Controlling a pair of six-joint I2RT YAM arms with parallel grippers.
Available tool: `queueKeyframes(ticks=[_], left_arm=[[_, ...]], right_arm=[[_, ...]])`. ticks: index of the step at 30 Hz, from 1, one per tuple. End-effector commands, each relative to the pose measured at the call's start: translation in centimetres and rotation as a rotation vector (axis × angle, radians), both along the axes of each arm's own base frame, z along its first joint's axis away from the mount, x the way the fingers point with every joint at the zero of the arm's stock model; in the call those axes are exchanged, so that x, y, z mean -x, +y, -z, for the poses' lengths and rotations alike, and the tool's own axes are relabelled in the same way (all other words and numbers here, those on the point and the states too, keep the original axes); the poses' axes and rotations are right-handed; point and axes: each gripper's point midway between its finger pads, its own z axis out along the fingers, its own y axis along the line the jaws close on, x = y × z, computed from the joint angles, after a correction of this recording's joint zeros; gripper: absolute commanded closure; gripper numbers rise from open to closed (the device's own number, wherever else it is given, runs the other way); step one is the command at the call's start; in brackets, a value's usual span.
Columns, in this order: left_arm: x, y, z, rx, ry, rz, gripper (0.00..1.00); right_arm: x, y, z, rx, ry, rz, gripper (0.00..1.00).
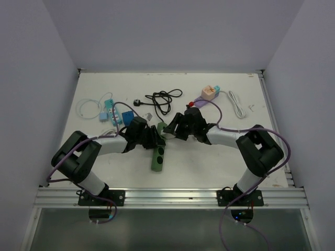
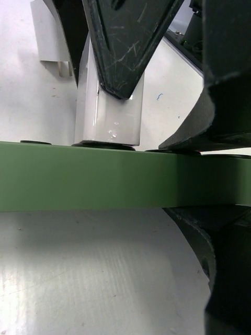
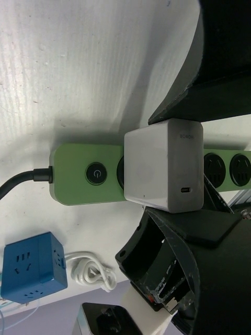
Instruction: Pull the plug off the socket
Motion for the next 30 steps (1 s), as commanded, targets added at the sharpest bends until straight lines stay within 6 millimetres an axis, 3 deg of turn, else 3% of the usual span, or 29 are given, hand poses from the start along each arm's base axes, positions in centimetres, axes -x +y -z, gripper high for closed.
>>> queueKeyframes(ticks=[1,6,10,15,20,24,30], left_arm=[[2.0,4.9,4.9,-0.185,0.128,-0.151,1.0],[2.3,6.8,5.6,-0.234,0.168,-0.219,1.0],[3.0,7.9,6.2,-0.283,0.208,-0.251,1.0],[2.5,9.1,6.1,-0.34,0.193,-0.294,1.0],[1.5,8.4,5.3,-0.38,0.16,-0.29,1.0],[0.9,6.9,4.5,-0.401,0.123,-0.258,1.0],[1.7,7.1,5.3,-0.438,0.131,-0.249,1.0]], right_arm=[[0.9,1.0,-5.4,-0.145,-0.038,-0.056,1.0],[0.2,-0.7,-5.6,-0.174,-0.022,-0.023,1.0],[0.2,-1.4,-5.8,-0.129,-0.035,-0.022,1.0],[-0.1,-2.4,-6.3,-0.059,-0.047,0.003,1.0],[-0.5,-1.9,-6.5,-0.027,-0.06,0.024,1.0],[-0.6,-0.8,-6.5,-0.036,-0.046,0.016,1.0],[-0.5,-1.8,-6.0,-0.001,-0.01,0.033,1.0]])
